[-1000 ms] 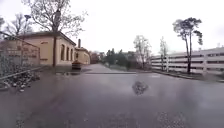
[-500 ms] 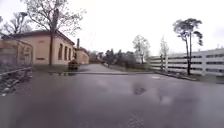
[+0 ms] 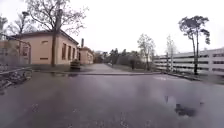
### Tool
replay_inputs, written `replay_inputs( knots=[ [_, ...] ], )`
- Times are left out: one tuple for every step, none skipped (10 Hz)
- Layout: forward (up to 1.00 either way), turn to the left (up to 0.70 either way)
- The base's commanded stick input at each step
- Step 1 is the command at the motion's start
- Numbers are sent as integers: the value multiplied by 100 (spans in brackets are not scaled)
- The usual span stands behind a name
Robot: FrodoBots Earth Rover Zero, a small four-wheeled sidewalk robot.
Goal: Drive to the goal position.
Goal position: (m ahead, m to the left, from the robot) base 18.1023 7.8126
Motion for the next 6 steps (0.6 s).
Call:
replay_inputs(
  knots=[
    [100, 0],
    [100, 0],
    [100, 0],
    [100, 0],
    [100, 0],
    [100, 0]
  ],
)
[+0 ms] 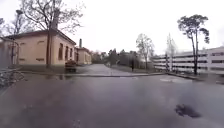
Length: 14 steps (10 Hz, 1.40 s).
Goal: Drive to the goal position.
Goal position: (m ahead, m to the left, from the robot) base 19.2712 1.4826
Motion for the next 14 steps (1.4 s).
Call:
replay_inputs(
  knots=[
    [100, 0],
    [100, 0],
    [100, 0],
    [100, 0],
    [100, 0],
    [100, 0],
    [100, 0],
    [100, 3],
    [100, 20],
    [100, 38],
    [100, 40],
    [100, 0],
    [100, 0],
    [100, 0]
  ],
)
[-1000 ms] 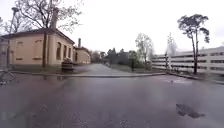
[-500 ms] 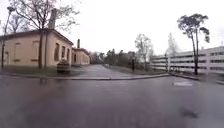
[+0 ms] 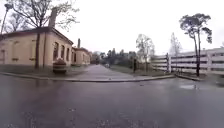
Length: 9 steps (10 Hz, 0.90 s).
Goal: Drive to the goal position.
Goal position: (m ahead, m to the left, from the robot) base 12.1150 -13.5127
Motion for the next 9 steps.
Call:
replay_inputs(
  knots=[
    [100, 0],
    [100, 0],
    [100, 0],
    [100, 0],
    [100, 0],
    [100, 0],
    [100, 0],
    [100, 0],
    [100, 0]
  ],
)
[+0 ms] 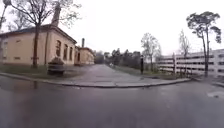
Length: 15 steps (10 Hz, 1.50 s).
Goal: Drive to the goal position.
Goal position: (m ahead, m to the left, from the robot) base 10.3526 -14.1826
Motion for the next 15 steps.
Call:
replay_inputs(
  knots=[
    [100, 0],
    [100, 0],
    [100, 0],
    [100, 0],
    [100, 0],
    [100, 0],
    [100, 0],
    [100, 1],
    [100, 11],
    [100, 36],
    [100, 0],
    [100, 0],
    [100, 0],
    [100, 0],
    [100, 0]
  ],
)
